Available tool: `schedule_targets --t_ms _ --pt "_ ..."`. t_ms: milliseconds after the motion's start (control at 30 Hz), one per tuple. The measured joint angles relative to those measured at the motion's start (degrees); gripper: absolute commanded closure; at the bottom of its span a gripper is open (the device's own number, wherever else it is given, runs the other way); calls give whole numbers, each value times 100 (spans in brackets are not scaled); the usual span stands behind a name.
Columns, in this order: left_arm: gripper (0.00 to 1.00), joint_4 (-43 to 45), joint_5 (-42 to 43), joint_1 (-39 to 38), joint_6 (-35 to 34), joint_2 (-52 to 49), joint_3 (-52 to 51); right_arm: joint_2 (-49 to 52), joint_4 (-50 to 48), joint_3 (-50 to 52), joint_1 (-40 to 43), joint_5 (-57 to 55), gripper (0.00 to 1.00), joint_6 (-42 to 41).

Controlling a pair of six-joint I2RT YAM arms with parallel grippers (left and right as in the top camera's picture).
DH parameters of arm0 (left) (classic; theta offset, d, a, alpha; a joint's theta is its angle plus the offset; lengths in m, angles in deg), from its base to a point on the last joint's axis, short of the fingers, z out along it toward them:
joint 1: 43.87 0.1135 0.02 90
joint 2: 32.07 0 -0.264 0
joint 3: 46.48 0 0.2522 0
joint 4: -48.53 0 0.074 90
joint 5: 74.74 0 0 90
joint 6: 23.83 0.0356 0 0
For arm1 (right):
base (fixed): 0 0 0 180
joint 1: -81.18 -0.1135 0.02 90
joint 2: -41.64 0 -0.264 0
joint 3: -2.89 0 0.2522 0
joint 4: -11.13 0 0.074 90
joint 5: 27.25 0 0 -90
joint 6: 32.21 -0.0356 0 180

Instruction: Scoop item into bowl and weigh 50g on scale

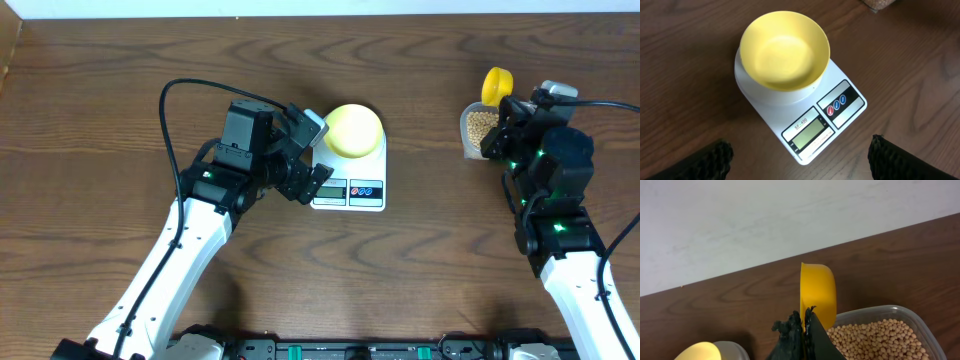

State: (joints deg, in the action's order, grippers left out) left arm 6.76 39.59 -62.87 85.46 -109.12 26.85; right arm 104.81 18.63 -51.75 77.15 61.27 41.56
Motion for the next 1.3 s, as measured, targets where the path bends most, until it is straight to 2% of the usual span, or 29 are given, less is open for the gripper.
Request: schedule_targets --t_ms 567,967,1300 --pt "11 0 0 0 0 0 0 0 201 -7 0 308 99 50" --pt "12 0 0 0 0 0 0 57 1019 -26 0 229 99 807" --pt "12 -2 0 0 0 0 0 85 807 -26 55 227 99 966"
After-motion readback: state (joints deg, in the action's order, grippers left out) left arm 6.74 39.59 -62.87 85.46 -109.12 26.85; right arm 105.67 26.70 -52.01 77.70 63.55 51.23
